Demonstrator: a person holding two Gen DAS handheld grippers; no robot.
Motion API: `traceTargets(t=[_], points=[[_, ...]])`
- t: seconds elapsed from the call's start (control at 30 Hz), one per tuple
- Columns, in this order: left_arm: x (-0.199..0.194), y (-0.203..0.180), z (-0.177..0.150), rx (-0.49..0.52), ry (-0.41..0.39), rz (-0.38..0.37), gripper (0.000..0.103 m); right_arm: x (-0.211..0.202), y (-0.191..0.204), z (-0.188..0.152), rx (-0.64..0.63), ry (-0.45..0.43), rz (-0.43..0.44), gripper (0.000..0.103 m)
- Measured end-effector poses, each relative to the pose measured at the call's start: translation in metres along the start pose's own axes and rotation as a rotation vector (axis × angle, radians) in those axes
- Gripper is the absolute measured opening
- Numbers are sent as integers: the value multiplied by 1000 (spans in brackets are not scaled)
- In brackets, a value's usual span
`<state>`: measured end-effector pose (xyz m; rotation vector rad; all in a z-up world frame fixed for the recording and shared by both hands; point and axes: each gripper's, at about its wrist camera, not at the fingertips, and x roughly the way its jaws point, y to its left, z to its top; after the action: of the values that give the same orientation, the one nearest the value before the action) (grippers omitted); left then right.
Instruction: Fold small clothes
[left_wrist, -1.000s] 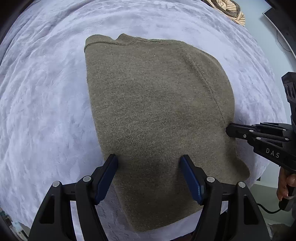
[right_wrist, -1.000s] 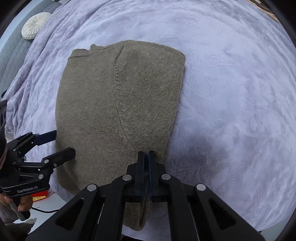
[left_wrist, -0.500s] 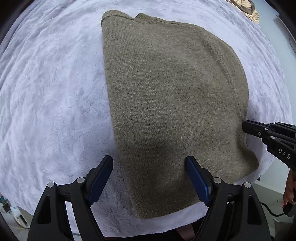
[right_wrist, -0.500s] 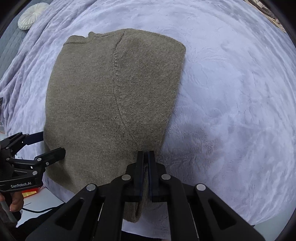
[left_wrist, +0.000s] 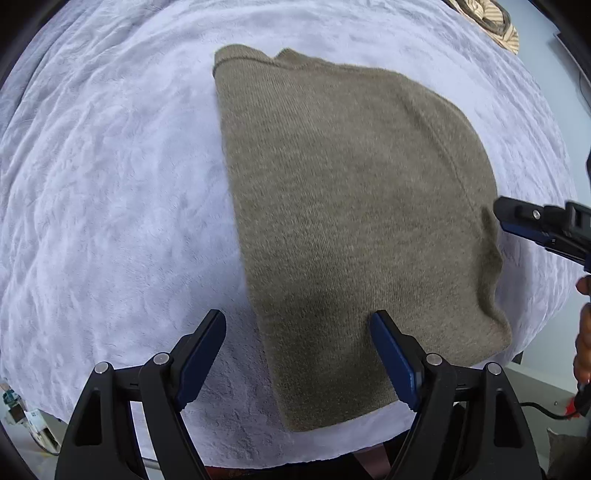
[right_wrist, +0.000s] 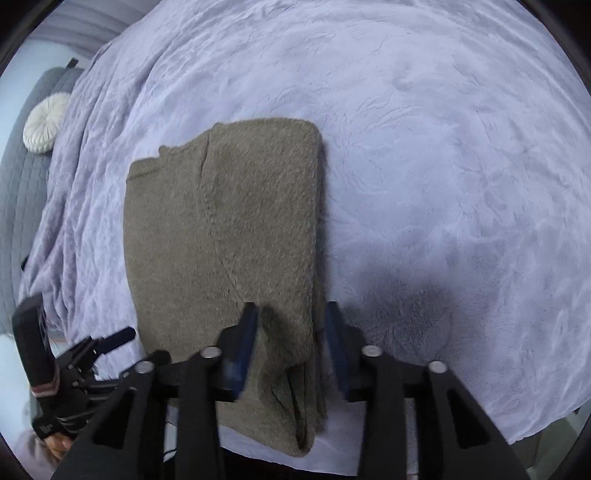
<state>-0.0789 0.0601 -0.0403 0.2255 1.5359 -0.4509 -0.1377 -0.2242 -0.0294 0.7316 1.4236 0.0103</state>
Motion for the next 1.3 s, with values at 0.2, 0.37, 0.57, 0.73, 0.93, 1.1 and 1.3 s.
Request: traceTargets(t=[0.2,0.37,0.57,0.73,0.93,1.1,1.3], points=[[-17,10,10,-24,-48,31,82,18,-4,27,73,21,40,19],[-8,20,9,-64,-24,32,82,41,-7,32,59,42,-28,9],[-7,19,9,-61,-27,53,82,37,-7,30,0,39,-87,11],[-3,12,8,-70,-21,51,82,10,21,15,-148,31,-140,12],[-2,11,3,-75,-16,43,82,18,43,-34,-307,135,-100,12],[0,10,6,-61,-11,41,82,22,20,-45,-229,156,-94,9],[4,6,11,-62,-11,35,82,-1,9,-42,-156,129,-139,14]])
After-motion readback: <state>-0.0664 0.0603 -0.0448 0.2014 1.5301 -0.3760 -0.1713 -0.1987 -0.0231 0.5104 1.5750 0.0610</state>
